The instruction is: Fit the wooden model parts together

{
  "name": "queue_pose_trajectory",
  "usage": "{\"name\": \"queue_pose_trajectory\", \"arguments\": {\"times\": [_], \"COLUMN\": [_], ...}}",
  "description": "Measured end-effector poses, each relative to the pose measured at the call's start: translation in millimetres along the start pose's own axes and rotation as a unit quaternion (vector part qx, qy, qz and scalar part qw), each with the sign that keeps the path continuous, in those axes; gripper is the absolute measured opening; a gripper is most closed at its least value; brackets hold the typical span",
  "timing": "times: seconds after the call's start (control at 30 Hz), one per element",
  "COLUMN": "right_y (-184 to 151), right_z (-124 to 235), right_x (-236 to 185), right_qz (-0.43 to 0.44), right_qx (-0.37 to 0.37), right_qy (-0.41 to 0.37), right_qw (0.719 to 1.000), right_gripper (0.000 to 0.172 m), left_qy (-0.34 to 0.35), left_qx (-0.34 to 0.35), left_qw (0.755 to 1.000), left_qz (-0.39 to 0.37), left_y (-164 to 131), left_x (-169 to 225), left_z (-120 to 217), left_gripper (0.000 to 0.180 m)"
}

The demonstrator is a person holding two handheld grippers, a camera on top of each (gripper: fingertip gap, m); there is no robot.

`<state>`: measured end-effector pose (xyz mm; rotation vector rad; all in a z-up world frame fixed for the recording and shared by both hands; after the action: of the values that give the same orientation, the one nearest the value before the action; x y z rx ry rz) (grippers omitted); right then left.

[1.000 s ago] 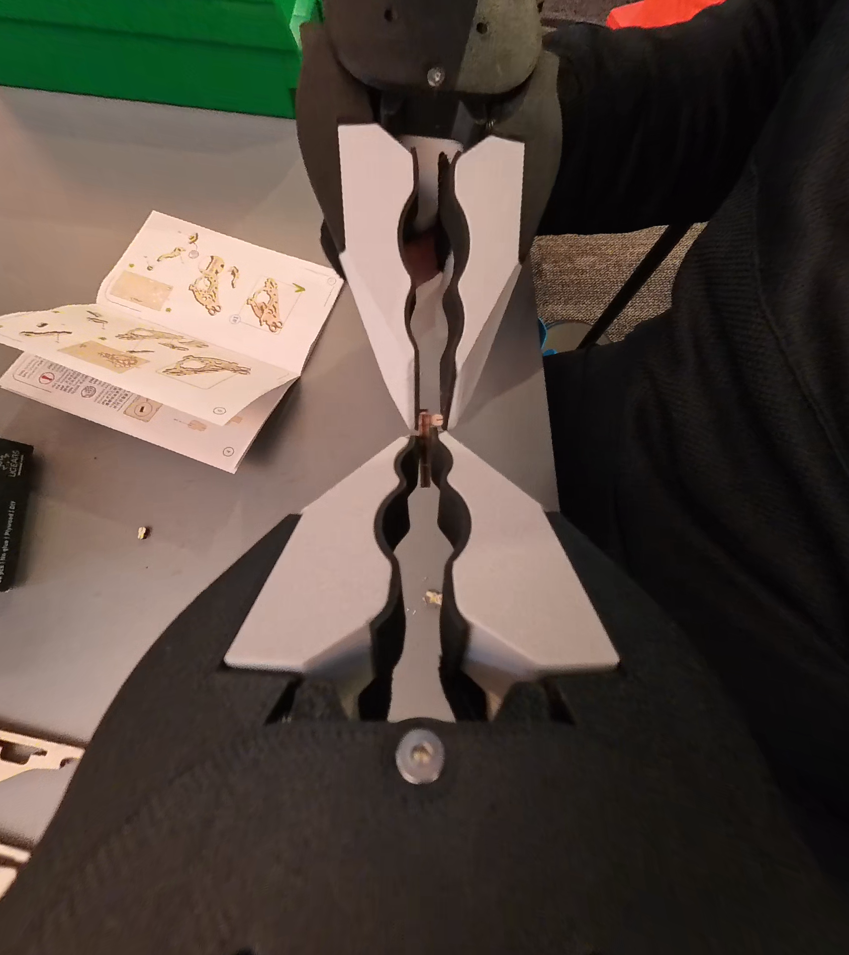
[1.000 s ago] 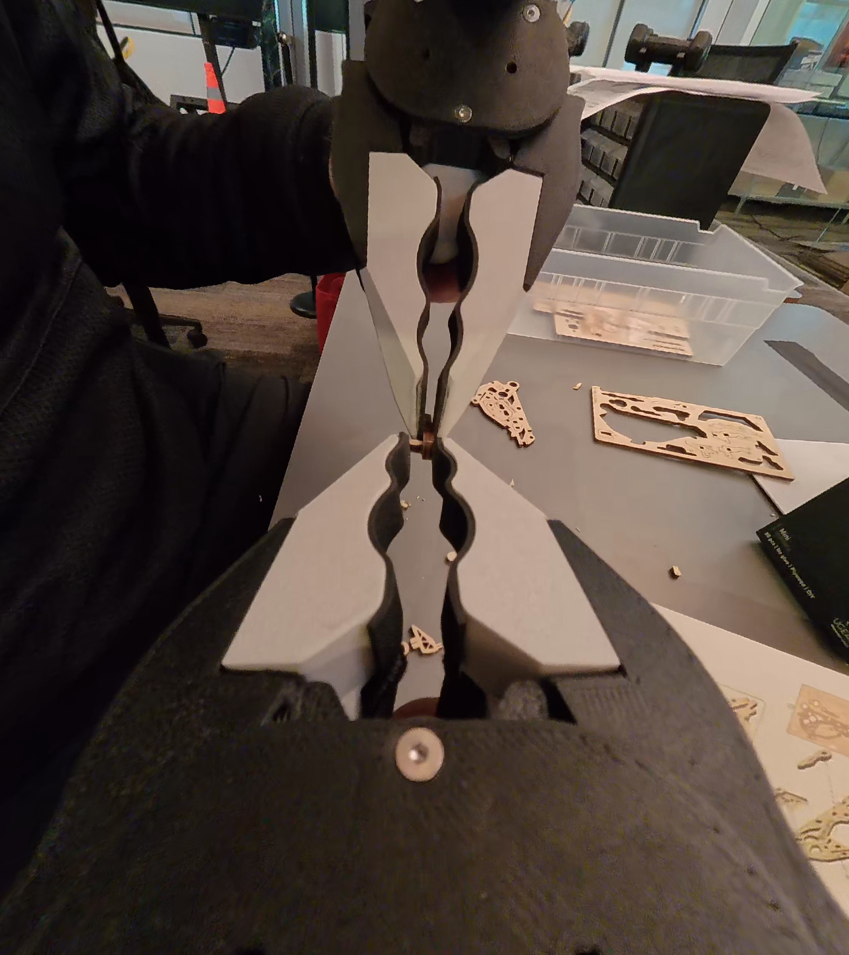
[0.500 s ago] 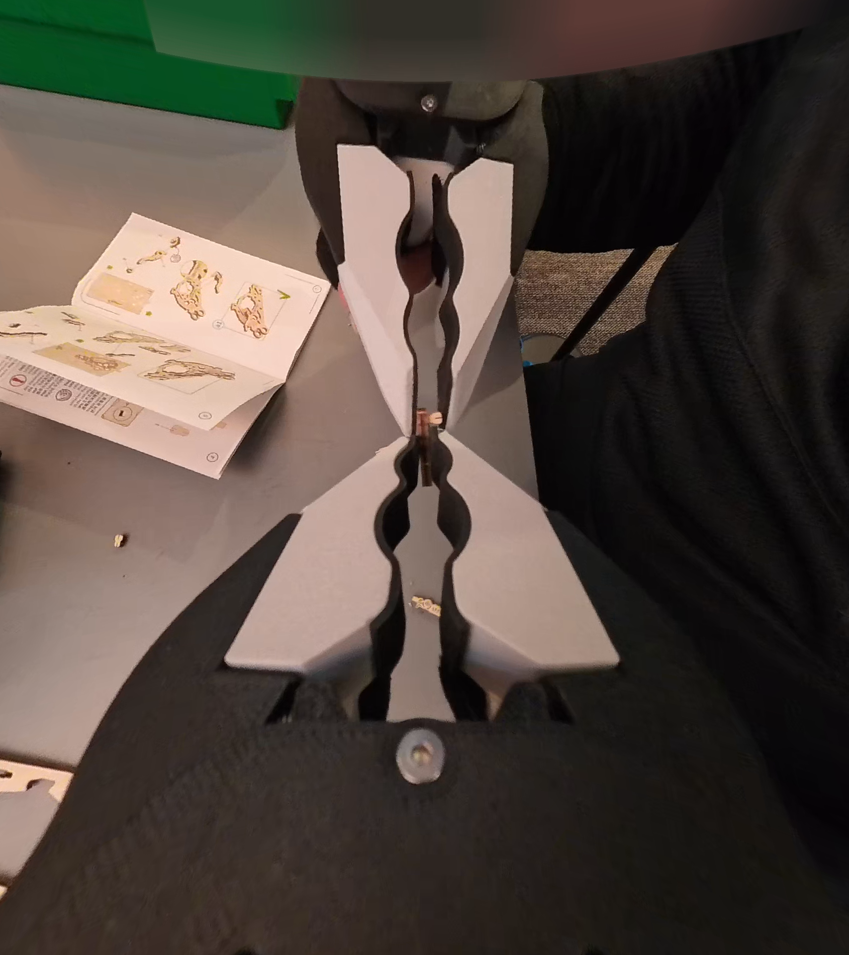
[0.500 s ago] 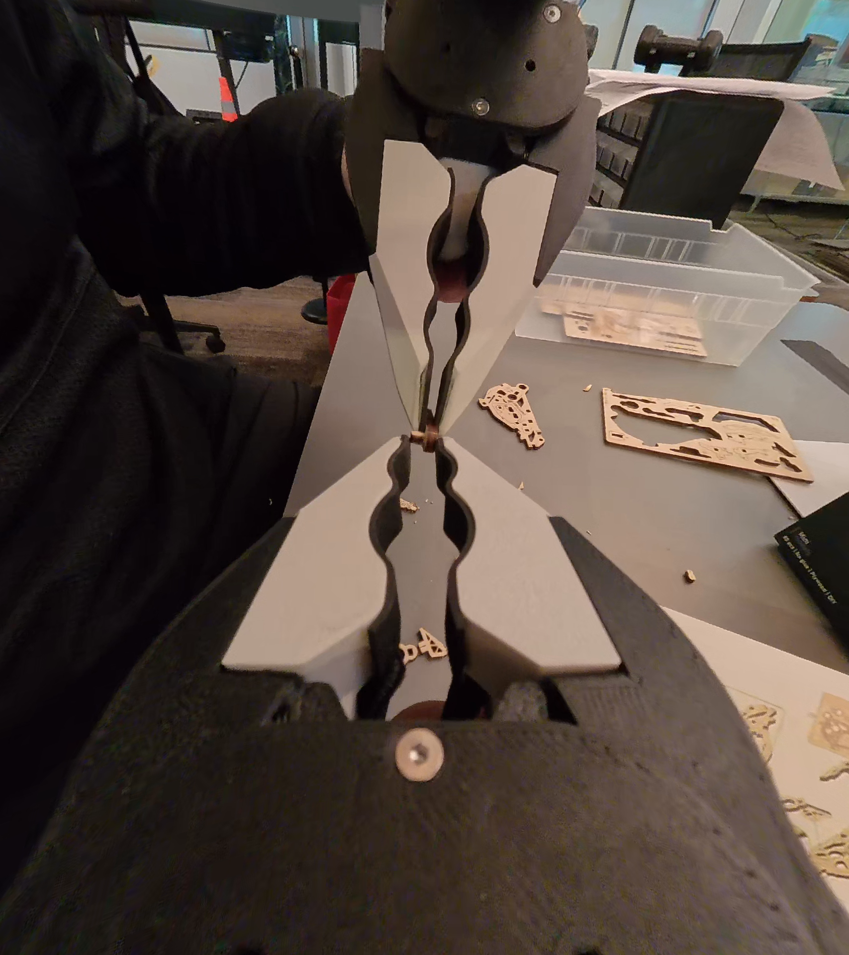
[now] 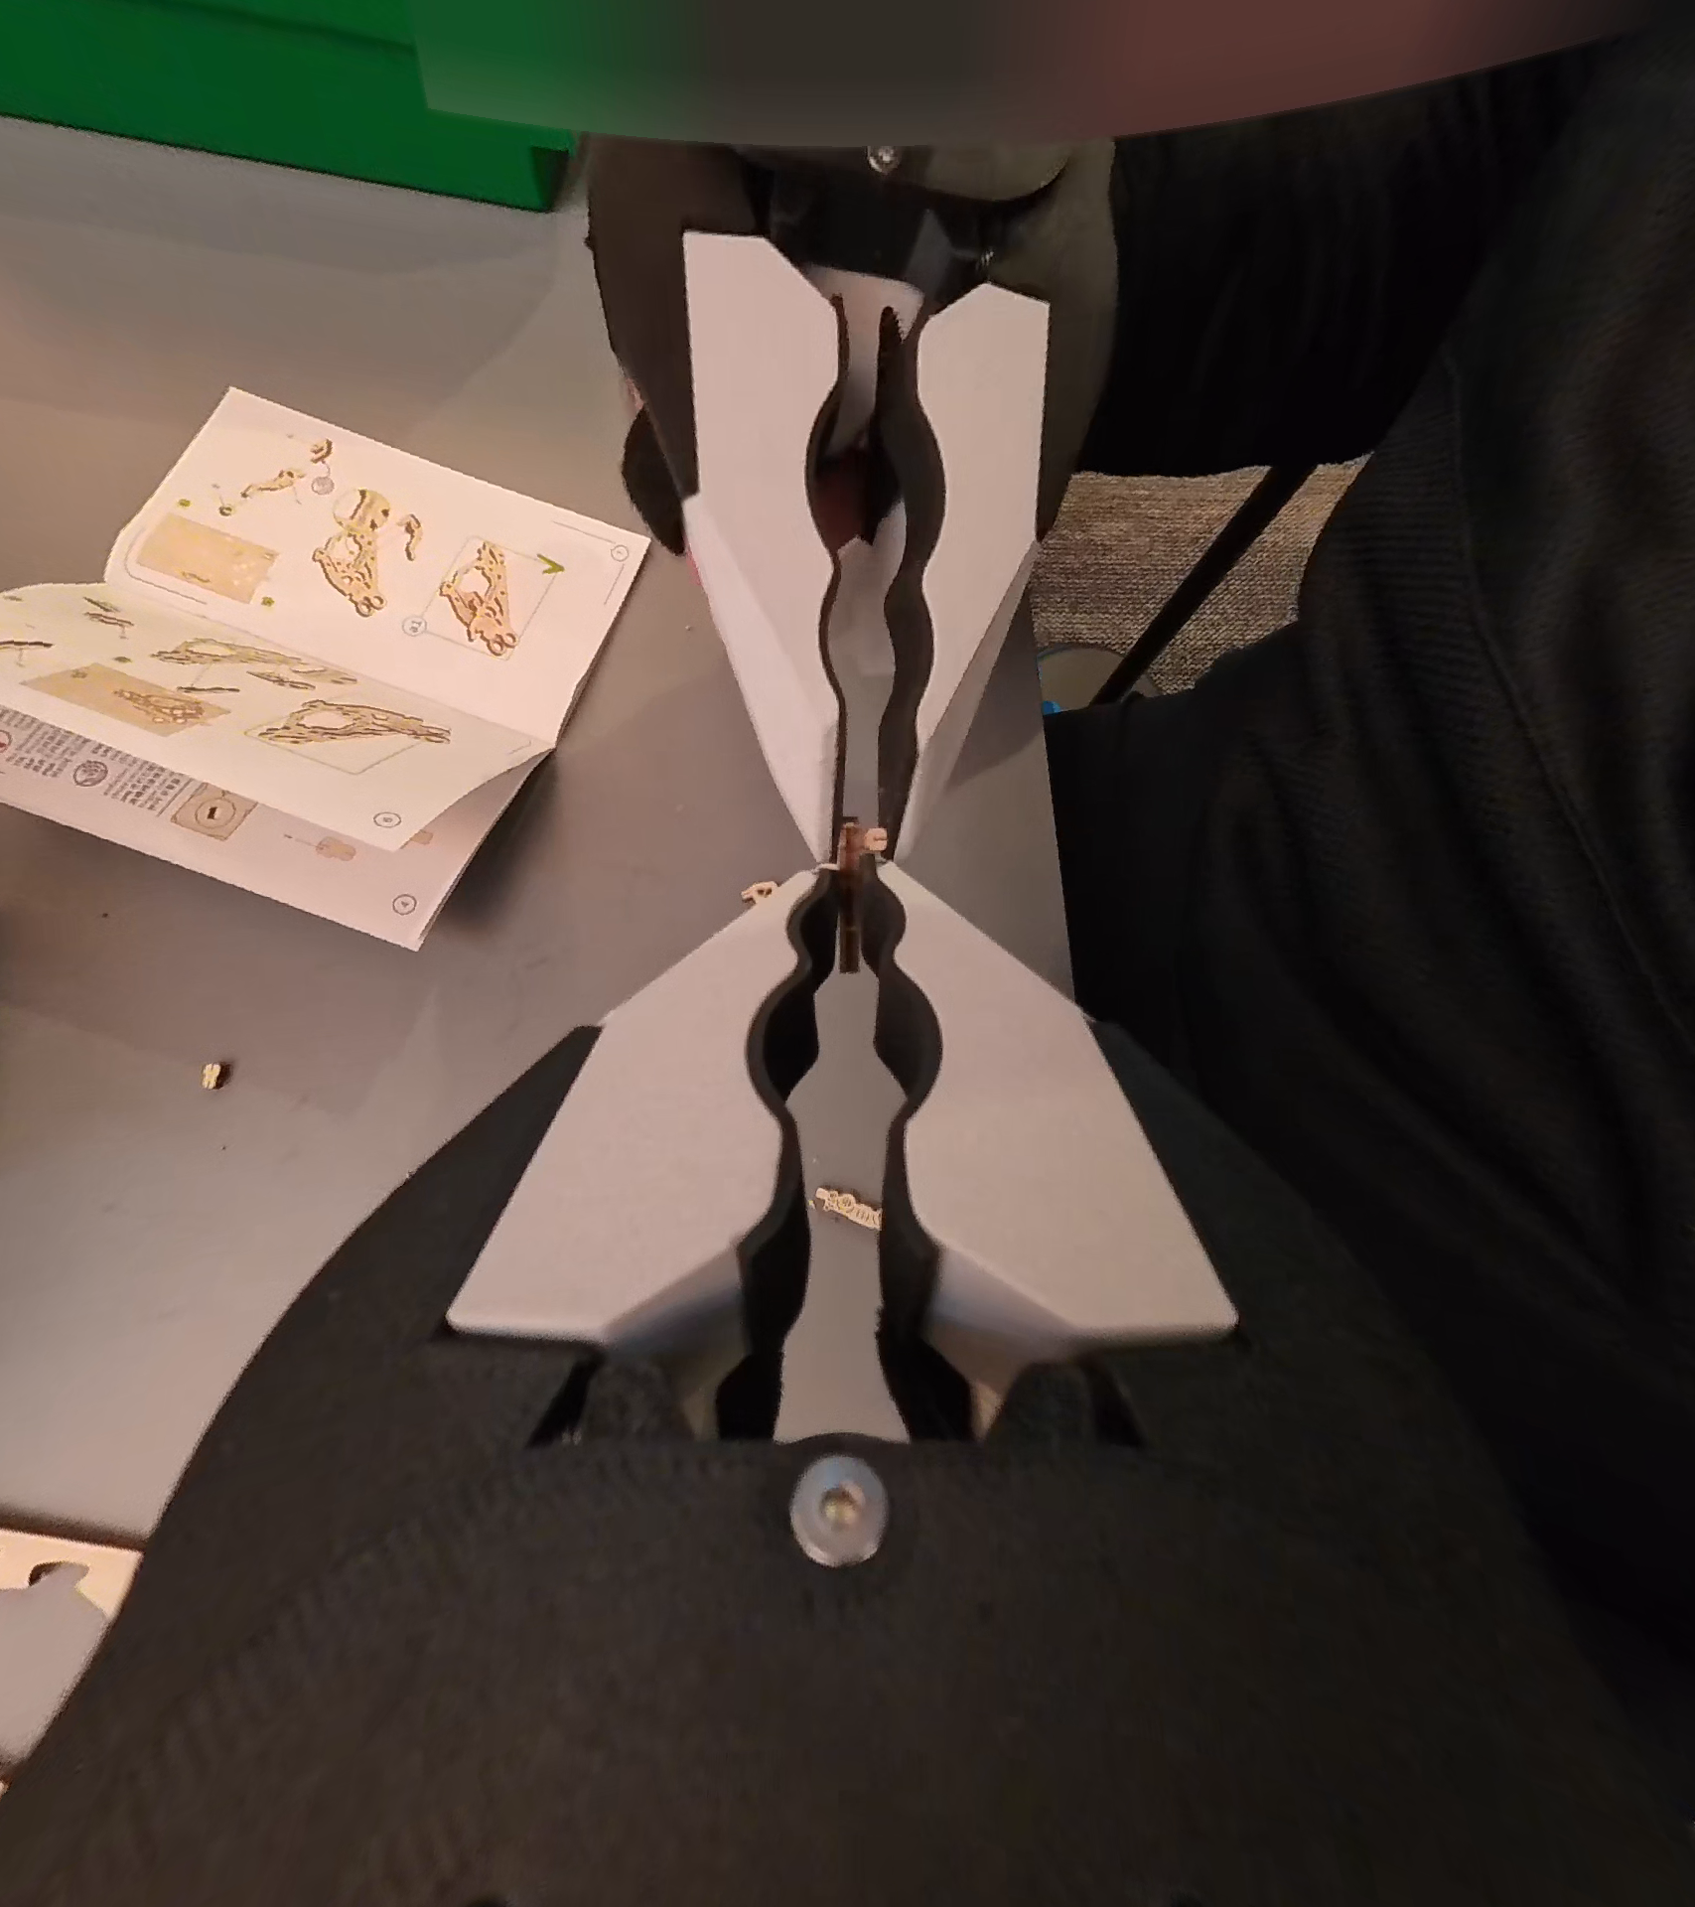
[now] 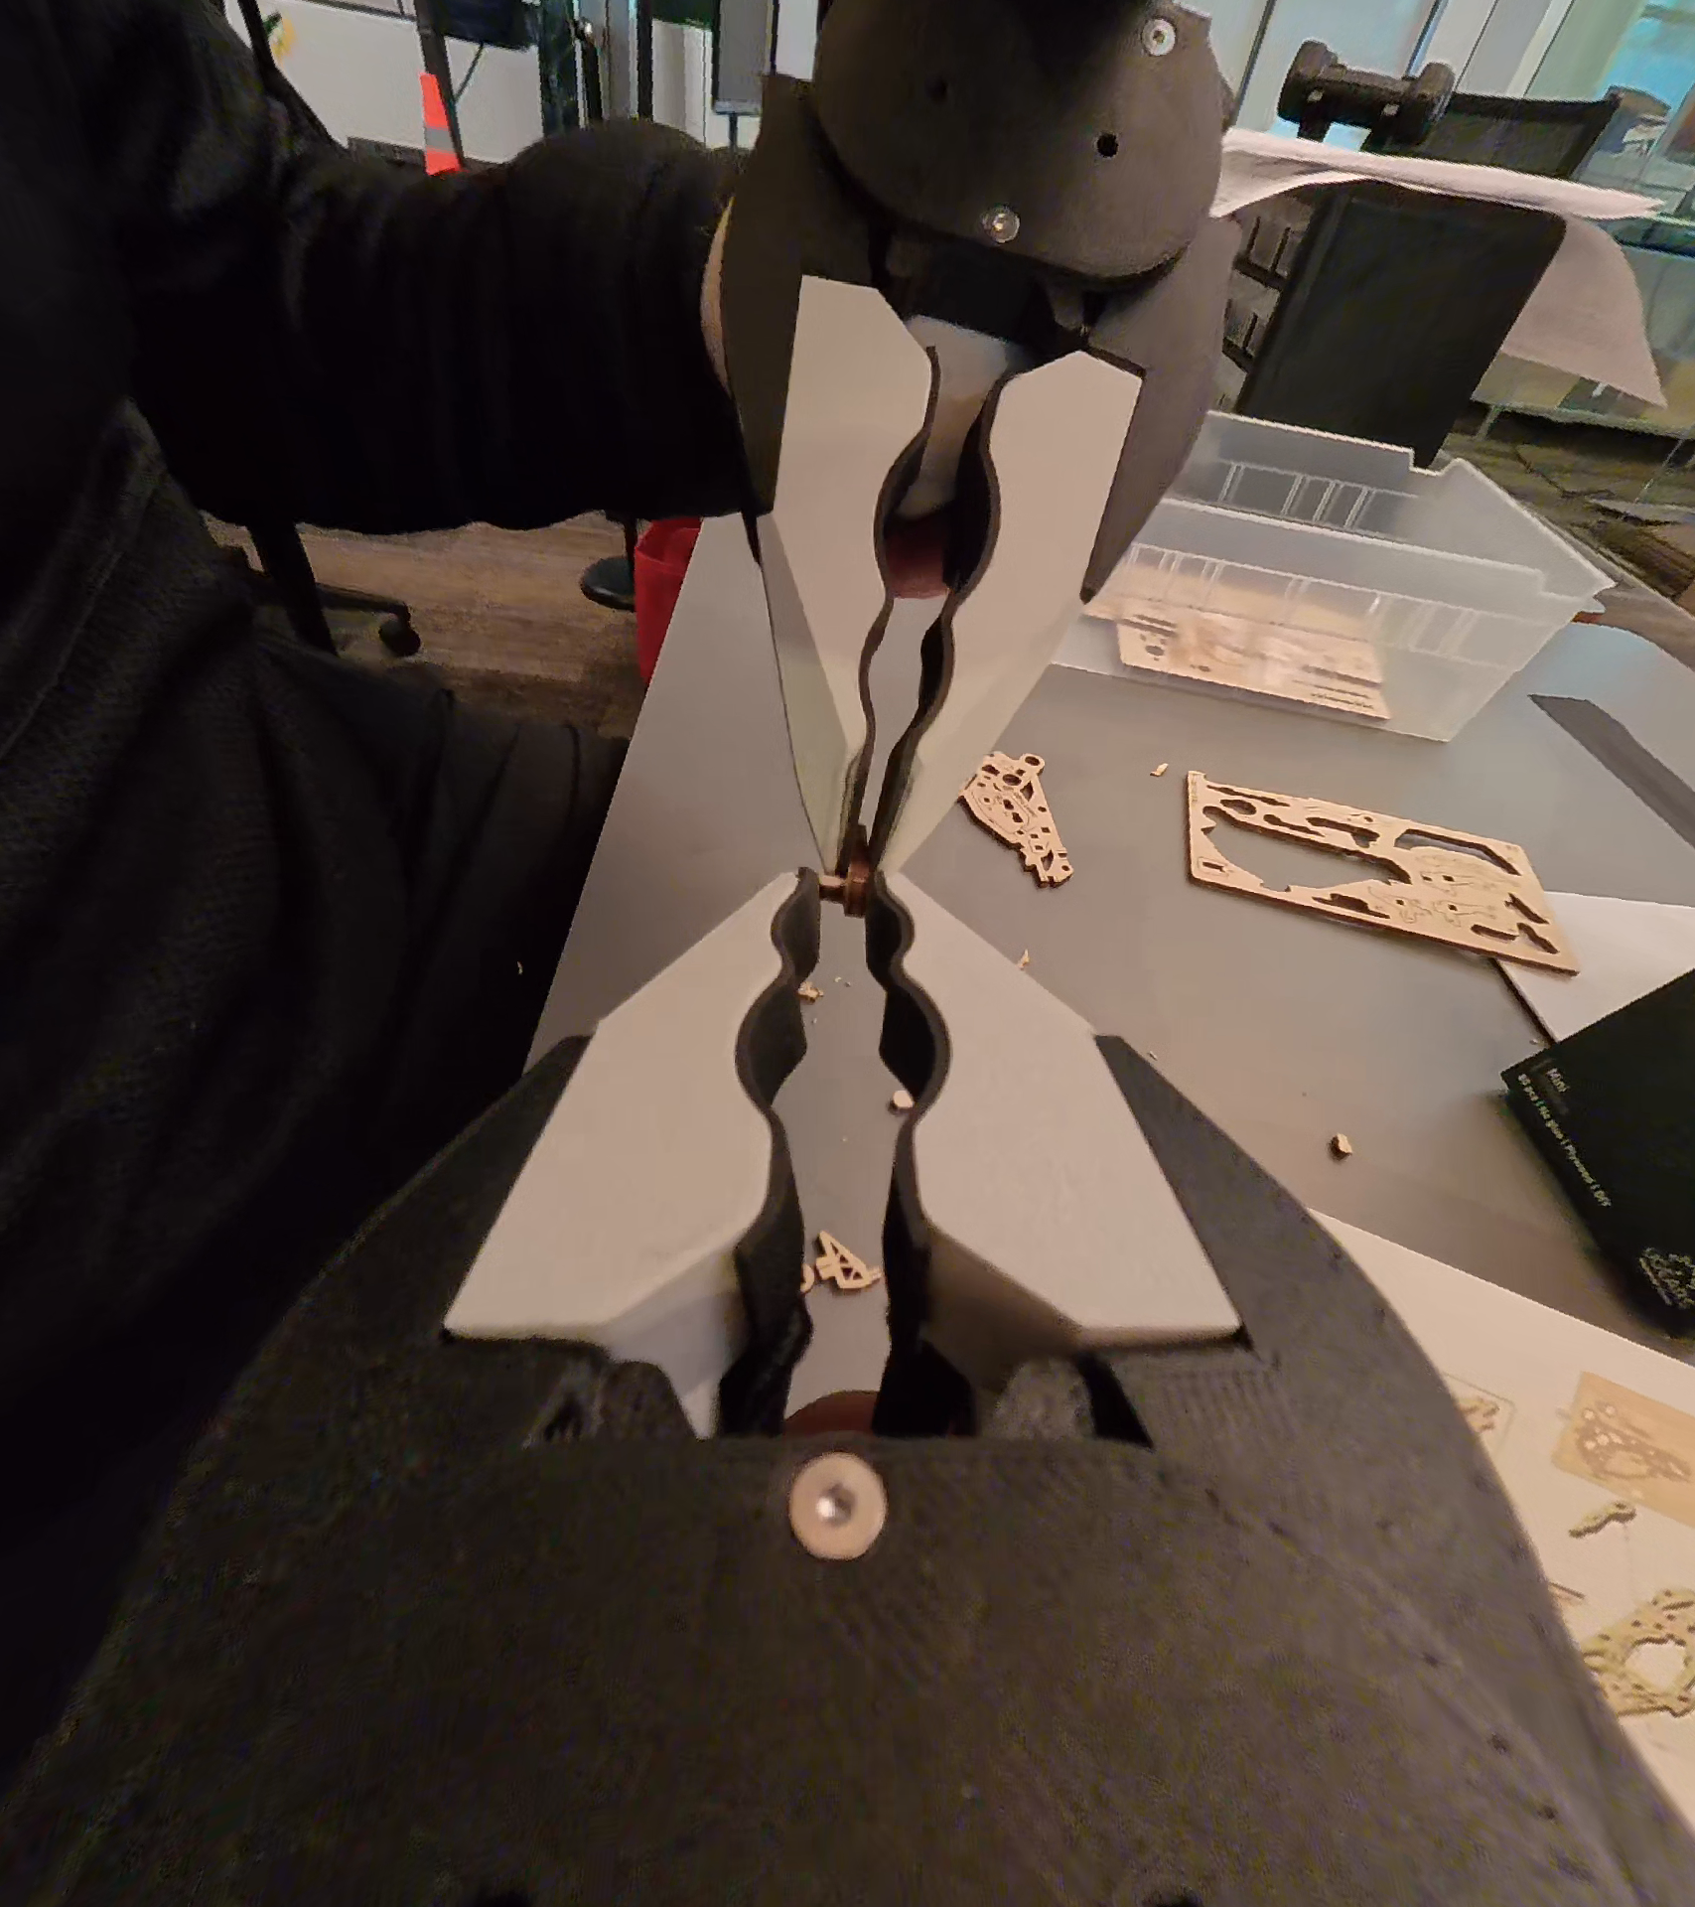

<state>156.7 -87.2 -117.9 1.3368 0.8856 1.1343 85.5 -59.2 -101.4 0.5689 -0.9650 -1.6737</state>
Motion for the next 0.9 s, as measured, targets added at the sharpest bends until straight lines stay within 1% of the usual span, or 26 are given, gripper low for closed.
{"name": "queue_pose_trajectory", "arguments": {"times": [0.03,0.3,0.33,0.4,0.53,0.63,0.7,0.9], "right_y": [0.4,1.8,1.0,0.4,4.3,3.6,4.4,5.8], "right_z": [0.4,0.7,0.4,-0.2,1.0,-1.2,0.0,1.6], "right_x": [0.5,1.6,3.2,3.6,10.1,8.1,9.7,11.8], "right_qz": [0.001,0.014,0.009,-0.020,-0.072,-0.073,-0.069,-0.075], "right_qx": [0.003,-0.001,-0.001,0.008,0.028,0.015,0.019,0.025], "right_qy": [-0.003,-0.007,-0.009,0.004,-0.003,0.003,-0.003,-0.003], "right_qw": [1.000,1.000,1.000,1.000,0.997,0.997,0.997,0.997], "right_gripper": [0.006,0.006,0.006,0.006,0.008,0.015,0.007,0.007], "left_qy": [0.002,-0.001,0.003,-0.011,-0.012,-0.018,-0.021,-0.028], "left_qx": [0.004,0.010,0.012,0.017,0.044,0.051,0.062,0.083], "left_qw": [1.000,1.000,1.000,0.999,0.997,0.995,0.994,0.991], "left_qz": [0.003,0.010,0.013,0.033,0.067,0.081,0.085,0.102], "left_y": [0.9,1.0,0.6,-0.4,1.6,-0.1,0.9,1.3], "left_x": [-0.8,-2.3,-4.2,-3.7,-8.8,-9.6,-8.9,-11.3], "left_z": [0.7,0.6,0.9,1.6,5.3,4.5,4.3,4.5], "left_gripper": [0.002,0.002,0.002,0.002,0.002,0.002,0.002,0.002]}}
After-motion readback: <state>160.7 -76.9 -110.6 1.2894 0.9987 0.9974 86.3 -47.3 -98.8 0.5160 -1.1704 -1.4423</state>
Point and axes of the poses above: each gripper's, where its closed fingertips meet, z back along the fingers, y out of its top, x = y × z across the jaws, the point moved 5 cm from there along z, back along the fingers, and after that the axes turned 10 degrees about x, right-handed, at the moved point
